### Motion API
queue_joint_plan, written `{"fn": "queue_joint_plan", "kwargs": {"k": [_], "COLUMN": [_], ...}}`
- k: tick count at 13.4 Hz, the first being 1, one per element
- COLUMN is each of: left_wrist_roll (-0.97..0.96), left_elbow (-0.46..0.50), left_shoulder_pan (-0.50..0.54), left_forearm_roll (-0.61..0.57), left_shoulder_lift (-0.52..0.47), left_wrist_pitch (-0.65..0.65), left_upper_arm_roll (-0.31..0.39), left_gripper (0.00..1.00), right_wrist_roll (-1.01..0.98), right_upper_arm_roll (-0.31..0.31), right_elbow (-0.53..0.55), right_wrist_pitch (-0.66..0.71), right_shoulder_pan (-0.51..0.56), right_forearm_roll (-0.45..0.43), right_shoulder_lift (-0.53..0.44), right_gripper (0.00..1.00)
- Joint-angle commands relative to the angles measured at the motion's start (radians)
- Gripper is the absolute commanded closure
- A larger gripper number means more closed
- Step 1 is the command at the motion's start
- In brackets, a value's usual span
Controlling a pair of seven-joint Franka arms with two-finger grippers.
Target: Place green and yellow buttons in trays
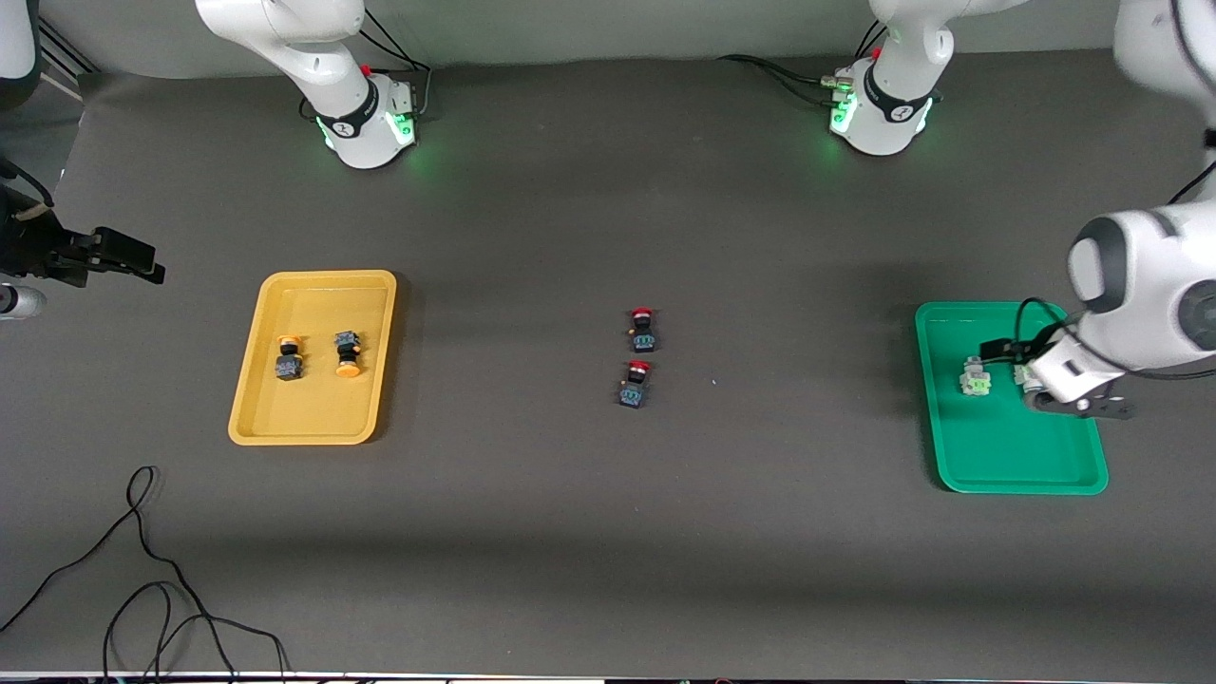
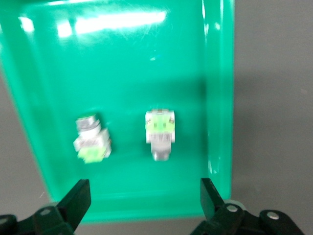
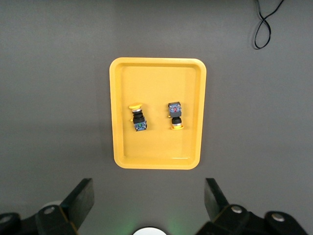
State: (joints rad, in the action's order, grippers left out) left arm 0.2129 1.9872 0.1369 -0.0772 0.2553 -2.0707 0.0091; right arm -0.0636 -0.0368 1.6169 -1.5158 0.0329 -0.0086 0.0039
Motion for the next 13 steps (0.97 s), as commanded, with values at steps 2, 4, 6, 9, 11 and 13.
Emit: {"fn": "queue_joint_plan", "kwargs": {"k": [2, 4, 6, 9, 11, 13], "left_wrist_roll": [-0.001, -0.001, 0.0, -0.003, -0.006, -0.004], "left_elbow": [-0.146, -0.31, -0.448, -0.56, -0.577, -0.585], "left_shoulder_pan": [0.003, -0.005, -0.007, -0.013, -0.01, 0.0], "left_forearm_roll": [0.002, 0.005, 0.008, 0.036, 0.039, 0.059], "left_shoulder_lift": [-0.125, -0.125, -0.123, -0.123, -0.122, -0.111], "left_wrist_pitch": [0.287, 0.471, 0.599, 0.673, 0.682, 0.681], "left_upper_arm_roll": [-0.008, -0.011, -0.012, -0.037, -0.066, -0.061], "left_gripper": [0.0, 0.0, 0.0, 0.0, 0.0, 0.0], "right_wrist_roll": [0.025, 0.025, 0.025, 0.028, 0.06, 0.09], "right_upper_arm_roll": [0.014, 0.011, 0.012, 0.011, 0.011, 0.014], "right_elbow": [0.014, 0.008, -0.002, -0.003, -0.009, -0.009], "right_wrist_pitch": [0.0, 0.002, 0.003, 0.008, 0.008, 0.009], "right_shoulder_pan": [0.01, 0.01, 0.007, 0.007, 0.007, 0.007], "right_forearm_roll": [-0.013, -0.013, -0.011, -0.008, -0.007, -0.007], "right_shoulder_lift": [-0.021, -0.019, -0.019, -0.021, -0.021, -0.021], "right_gripper": [0.0, 0.0, 0.0, 0.0, 0.0, 0.0]}}
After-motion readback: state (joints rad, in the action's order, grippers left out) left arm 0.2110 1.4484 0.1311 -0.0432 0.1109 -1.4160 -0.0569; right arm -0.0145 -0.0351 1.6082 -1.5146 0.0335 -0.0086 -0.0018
